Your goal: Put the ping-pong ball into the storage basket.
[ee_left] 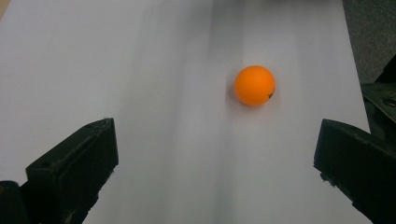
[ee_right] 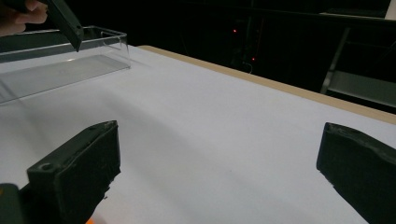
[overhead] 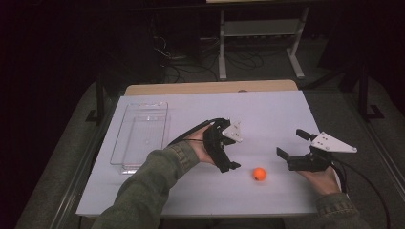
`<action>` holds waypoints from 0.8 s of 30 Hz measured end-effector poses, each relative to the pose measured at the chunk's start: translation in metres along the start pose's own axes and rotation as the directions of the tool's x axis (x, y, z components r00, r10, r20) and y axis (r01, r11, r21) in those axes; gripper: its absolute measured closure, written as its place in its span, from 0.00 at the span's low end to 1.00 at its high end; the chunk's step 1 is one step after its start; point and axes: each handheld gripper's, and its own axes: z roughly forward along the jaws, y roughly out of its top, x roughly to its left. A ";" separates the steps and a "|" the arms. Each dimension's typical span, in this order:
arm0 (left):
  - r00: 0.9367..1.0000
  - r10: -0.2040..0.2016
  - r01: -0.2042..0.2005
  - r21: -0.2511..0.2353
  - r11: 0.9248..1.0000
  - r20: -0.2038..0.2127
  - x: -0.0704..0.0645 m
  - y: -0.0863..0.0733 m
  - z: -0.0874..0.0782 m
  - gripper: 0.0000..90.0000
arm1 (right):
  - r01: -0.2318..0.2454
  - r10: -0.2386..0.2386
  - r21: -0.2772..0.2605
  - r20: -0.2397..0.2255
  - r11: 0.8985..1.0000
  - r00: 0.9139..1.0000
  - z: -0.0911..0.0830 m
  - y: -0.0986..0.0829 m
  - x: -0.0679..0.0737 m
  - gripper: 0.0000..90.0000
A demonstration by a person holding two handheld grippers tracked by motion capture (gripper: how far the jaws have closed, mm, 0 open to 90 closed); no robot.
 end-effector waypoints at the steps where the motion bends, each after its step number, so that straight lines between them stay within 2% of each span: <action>1: 1.000 0.003 -0.003 0.003 1.000 0.002 0.000 0.001 0.001 0.00 | 0.000 0.000 0.000 0.000 1.000 1.000 0.000 0.000 0.000 0.00; 24: 0.999 0.019 -0.020 0.029 0.999 0.050 -0.005 0.010 0.022 0.00 | -0.006 0.006 -0.004 0.000 1.000 1.000 -0.001 0.000 0.000 0.00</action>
